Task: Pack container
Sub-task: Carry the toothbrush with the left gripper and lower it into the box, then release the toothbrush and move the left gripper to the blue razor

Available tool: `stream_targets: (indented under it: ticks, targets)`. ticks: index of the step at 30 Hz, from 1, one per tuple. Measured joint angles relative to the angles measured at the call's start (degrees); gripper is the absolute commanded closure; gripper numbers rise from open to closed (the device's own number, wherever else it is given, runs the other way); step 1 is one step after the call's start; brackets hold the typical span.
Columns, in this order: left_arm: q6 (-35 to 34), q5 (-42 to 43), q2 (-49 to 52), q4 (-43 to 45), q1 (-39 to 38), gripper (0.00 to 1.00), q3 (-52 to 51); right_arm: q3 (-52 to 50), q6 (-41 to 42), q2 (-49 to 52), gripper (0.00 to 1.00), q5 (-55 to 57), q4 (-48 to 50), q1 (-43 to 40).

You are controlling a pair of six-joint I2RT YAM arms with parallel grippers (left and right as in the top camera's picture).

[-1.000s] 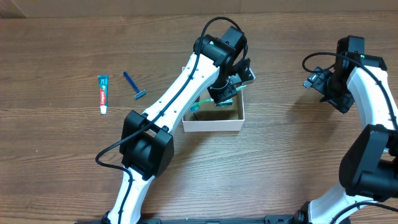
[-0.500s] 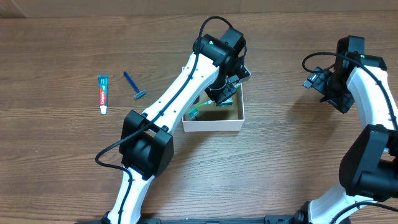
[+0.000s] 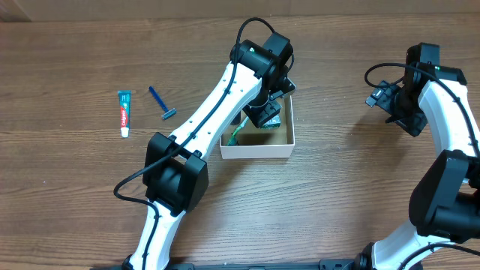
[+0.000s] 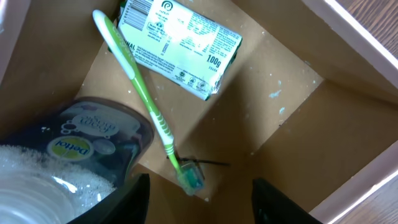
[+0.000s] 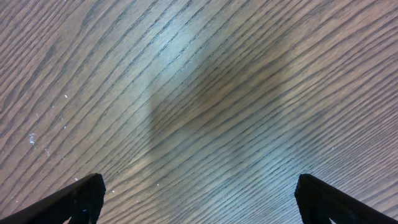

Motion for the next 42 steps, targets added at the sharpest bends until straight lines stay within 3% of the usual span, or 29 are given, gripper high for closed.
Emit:
stream_targets:
  ticks: [5,10,17,20,24,33,42]
  targets:
    - [-3.6,0.1,-0.1,-2.2,0.2,0.52,9.0,0.0,0.0,0.0,0.00,0.0,0.0,0.0]
    - [-10.0,1.3,-5.0,-2.5,2.8,0.43,18.7,0.0,0.0,0.0,0.00,0.0,0.0,0.0]
    - [-18.2,1.4,-14.5,-9.2,20.0,0.50,21.5,0.0,0.0,0.0,0.00,0.0,0.0,0.0]
    - [-21.2,1.0,-12.4,-10.3,27.7,0.52,17.9,0.0,0.0,0.0,0.00,0.0,0.0,0.0]
    - [-24.9,1.0,-8.4,-7.8,32.1,0.51,9.0,0.0,0.0,0.0,0.00,0.0,0.0,0.0]
    - [-35.0,3.0,-5.8,11.0,32.6,0.49,-13.9,0.0,0.0,0.0,0.00,0.0,0.0,0.0]
    - [-38.2,3.4,-5.7,23.8,32.6,0.47,-25.4,0.0,0.0,0.0,0.00,0.0,0.0,0.0]
